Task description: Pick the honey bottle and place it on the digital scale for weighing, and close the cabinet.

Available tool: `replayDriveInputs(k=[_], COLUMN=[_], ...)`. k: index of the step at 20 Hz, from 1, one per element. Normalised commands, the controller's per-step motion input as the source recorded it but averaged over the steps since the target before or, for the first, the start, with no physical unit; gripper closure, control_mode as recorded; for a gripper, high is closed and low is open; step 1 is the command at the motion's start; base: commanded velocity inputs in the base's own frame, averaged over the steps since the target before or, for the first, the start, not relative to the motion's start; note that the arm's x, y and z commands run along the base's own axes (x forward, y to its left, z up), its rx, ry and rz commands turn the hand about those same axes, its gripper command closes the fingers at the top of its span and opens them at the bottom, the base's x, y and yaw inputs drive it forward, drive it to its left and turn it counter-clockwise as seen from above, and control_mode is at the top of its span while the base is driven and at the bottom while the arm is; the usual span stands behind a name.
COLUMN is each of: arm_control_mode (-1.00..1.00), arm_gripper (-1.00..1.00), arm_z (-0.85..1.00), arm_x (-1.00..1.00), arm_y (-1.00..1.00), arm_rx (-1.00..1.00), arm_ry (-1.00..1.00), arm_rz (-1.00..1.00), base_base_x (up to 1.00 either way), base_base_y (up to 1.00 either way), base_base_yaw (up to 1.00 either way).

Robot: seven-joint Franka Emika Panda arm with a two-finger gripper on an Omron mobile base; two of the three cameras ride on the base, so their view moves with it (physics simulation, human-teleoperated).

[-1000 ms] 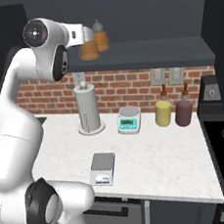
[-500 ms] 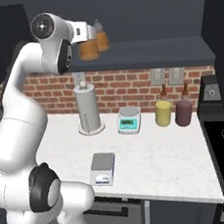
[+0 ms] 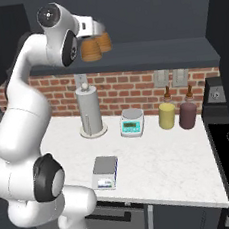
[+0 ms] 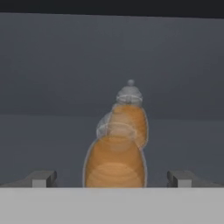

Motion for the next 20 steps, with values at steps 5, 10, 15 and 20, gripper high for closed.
replayDriveInputs(k=[5,10,15,20], arm_control_mode=[-1.0,-1.0,-1.0,-1.0], arm_gripper=[-1.0,-1.0,-1.0,-1.0], arm_z=[0.0,0.0,-0.07,-0.2], arm_x=[0.18,0.22,0.01,0.02], arm_y=[-0.08,0.0,0.0,0.01], arm_rx=[0.0,0.0,0.0,0.0], arm_ry=[0.01,0.03,0.0,0.0], arm_rz=[0.0,0.0,0.0,0.0], base_base_x=[0.0,0.0,0.0,0.0], base_base_y=[0.0,0.0,0.0,0.0], base_base_yaw=[0.0,0.0,0.0,0.0])
